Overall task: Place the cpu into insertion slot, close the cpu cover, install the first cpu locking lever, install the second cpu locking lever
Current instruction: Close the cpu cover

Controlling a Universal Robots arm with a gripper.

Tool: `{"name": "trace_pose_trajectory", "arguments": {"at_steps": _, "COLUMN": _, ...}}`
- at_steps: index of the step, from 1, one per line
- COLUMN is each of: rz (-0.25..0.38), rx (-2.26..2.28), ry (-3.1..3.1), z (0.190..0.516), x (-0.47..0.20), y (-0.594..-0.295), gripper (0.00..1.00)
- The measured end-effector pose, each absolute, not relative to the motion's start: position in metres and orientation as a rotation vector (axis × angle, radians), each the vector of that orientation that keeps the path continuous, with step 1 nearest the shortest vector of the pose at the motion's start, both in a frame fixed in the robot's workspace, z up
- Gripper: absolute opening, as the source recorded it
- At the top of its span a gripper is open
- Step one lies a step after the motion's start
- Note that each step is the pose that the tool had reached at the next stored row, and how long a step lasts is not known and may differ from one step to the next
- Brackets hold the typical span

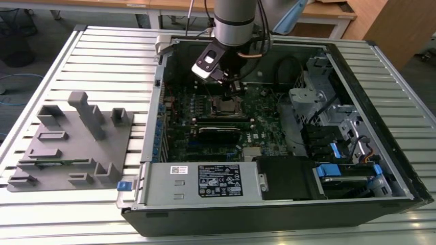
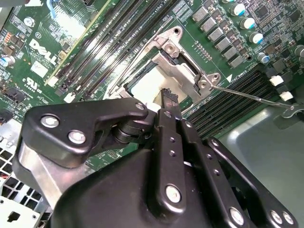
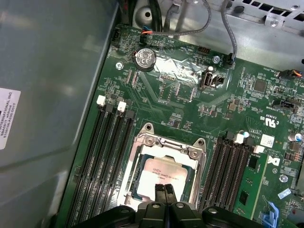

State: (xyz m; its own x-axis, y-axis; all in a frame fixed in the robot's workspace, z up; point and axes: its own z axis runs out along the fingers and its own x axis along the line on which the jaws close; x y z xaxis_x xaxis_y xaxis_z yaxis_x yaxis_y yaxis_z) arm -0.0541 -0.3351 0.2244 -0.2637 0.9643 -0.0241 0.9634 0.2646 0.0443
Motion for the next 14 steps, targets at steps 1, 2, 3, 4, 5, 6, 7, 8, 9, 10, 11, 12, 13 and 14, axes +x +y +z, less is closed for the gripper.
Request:
{"name": "trace_pose_trajectory", "arguments": {"at_steps": 1, "rz": 0.032, "rx": 1.877, "ry": 2.461, "z": 0.2244, "x": -0.0541, "y": -0.3351, "gripper": 0.11}}
{"name": "trace_pose_trajectory", "arguments": {"at_steps": 2, "rz": 0.032, "rx": 1.877, "ry": 2.461, "z": 0.2244, "x": -0.0541, "y": -0.3351, "gripper": 0.11}}
{"name": "trace_pose_trajectory", "arguments": {"at_steps": 3, "rz": 0.032, "rx": 1.877, "ry": 2.462, "z": 0.2244, "x": -0.0541, "y": -0.3351, "gripper": 0.11}}
{"name": "trace_pose_trajectory", "arguments": {"at_steps": 4, "rz": 0.032, "rx": 1.873, "ry": 2.465, "z": 0.2244, "x": -0.0541, "y": -0.335, "gripper": 0.11}}
{"name": "trace_pose_trajectory", "arguments": {"at_steps": 5, "rz": 0.032, "rx": 1.865, "ry": 2.471, "z": 0.2244, "x": -0.0541, "y": -0.335, "gripper": 0.11}}
{"name": "trace_pose_trajectory", "arguments": {"at_steps": 6, "rz": 0.033, "rx": 1.852, "ry": 2.48, "z": 0.2244, "x": -0.0541, "y": -0.3351, "gripper": 0.11}}
{"name": "trace_pose_trajectory", "arguments": {"at_steps": 7, "rz": 0.033, "rx": 1.836, "ry": 2.492, "z": 0.2244, "x": -0.0541, "y": -0.3351, "gripper": 0.11}}
{"name": "trace_pose_trajectory", "arguments": {"at_steps": 8, "rz": 0.034, "rx": 1.818, "ry": 2.506, "z": 0.2244, "x": -0.0541, "y": -0.3351, "gripper": 0.11}}
{"name": "trace_pose_trajectory", "arguments": {"at_steps": 9, "rz": 0.034, "rx": 1.8, "ry": 2.519, "z": 0.2244, "x": -0.0541, "y": -0.3351, "gripper": 0.11}}
{"name": "trace_pose_trajectory", "arguments": {"at_steps": 10, "rz": 0.035, "rx": 1.782, "ry": 2.532, "z": 0.2244, "x": -0.0541, "y": -0.3351, "gripper": 0.11}}
{"name": "trace_pose_trajectory", "arguments": {"at_steps": 11, "rz": 0.035, "rx": 1.764, "ry": 2.545, "z": 0.2243, "x": -0.0541, "y": -0.335, "gripper": 0.11}}
{"name": "trace_pose_trajectory", "arguments": {"at_steps": 12, "rz": 0.036, "rx": 1.745, "ry": 2.558, "z": 0.2243, "x": -0.0541, "y": -0.335, "gripper": 0.11}}
{"name": "trace_pose_trajectory", "arguments": {"at_steps": 13, "rz": 0.036, "rx": 1.725, "ry": 2.572, "z": 0.2243, "x": -0.0541, "y": -0.3351, "gripper": 0.11}}
{"name": "trace_pose_trajectory", "arguments": {"at_steps": 14, "rz": 0.037, "rx": 1.704, "ry": 2.586, "z": 0.2243, "x": -0.0541, "y": -0.3351, "gripper": 0.11}}
